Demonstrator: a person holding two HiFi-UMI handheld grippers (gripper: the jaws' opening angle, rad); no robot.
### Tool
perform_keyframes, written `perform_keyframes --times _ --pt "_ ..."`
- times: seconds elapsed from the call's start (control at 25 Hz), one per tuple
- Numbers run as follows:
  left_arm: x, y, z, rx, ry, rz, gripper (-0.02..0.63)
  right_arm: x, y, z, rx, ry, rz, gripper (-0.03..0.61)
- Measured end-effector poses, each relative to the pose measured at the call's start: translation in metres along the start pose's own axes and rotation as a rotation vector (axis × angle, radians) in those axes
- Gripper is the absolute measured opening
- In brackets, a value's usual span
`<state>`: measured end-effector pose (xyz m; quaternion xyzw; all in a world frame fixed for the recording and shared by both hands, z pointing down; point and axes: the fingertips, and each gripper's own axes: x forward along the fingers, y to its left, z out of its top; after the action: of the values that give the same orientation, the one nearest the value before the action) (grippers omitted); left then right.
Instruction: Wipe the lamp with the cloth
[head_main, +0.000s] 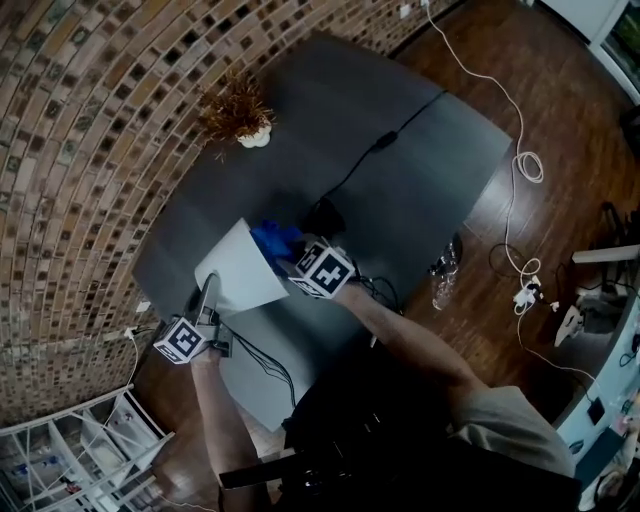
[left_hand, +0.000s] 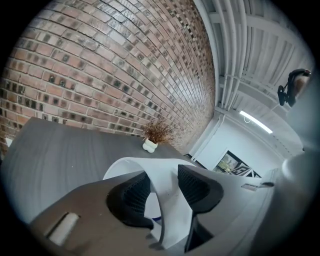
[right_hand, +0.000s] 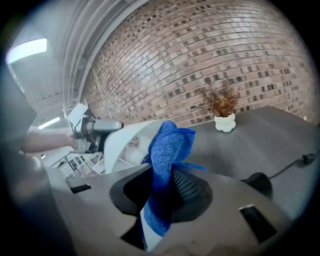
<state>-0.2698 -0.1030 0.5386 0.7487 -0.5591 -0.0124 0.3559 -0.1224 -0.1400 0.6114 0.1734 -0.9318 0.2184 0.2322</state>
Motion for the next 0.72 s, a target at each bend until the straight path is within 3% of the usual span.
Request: perform_keyframes --times 0.08,0.2,0.28,0.4,0.52,0.64,0.72 --pt "0.000 -0.001 -0.002 -0.004 -0.003 0.001 0.172 0.008 -0.018 -0.015 0.014 0.044 -0.034 0.086" --pt "0.002 -0.003 -0.002 -0.003 -0.003 -0.008 0.172 -0.024 -0.074 -0.032 0.091 0.102 -0.184 0.086" --pt "0.003 -0.002 0.000 -0.002 -0.006 -0.012 0.172 -0.036 -0.097 -0.041 0.098 0.130 -0.230 0.084" --pt "0.003 0.001 0.003 -0.012 -0.021 -0.012 0.172 -0.035 -0.091 -0.036 0.024 0.150 -0.215 0.086" --pt "0.004 0.002 0.003 -0.009 -0.020 -0.007 0.172 -0.055 -0.108 -0.037 -0.005 0.191 -0.294 0.086" --pt "0.008 -0.002 0.004 0.007 -0.014 -0.012 0.173 -0.107 -0.148 -0.035 0.011 0.173 -0.467 0.084" --pt "0.010 -0.002 0.004 -0.001 -0.019 -0.016 0.172 -0.129 -0.156 -0.020 0.005 0.112 -0.510 0.084"
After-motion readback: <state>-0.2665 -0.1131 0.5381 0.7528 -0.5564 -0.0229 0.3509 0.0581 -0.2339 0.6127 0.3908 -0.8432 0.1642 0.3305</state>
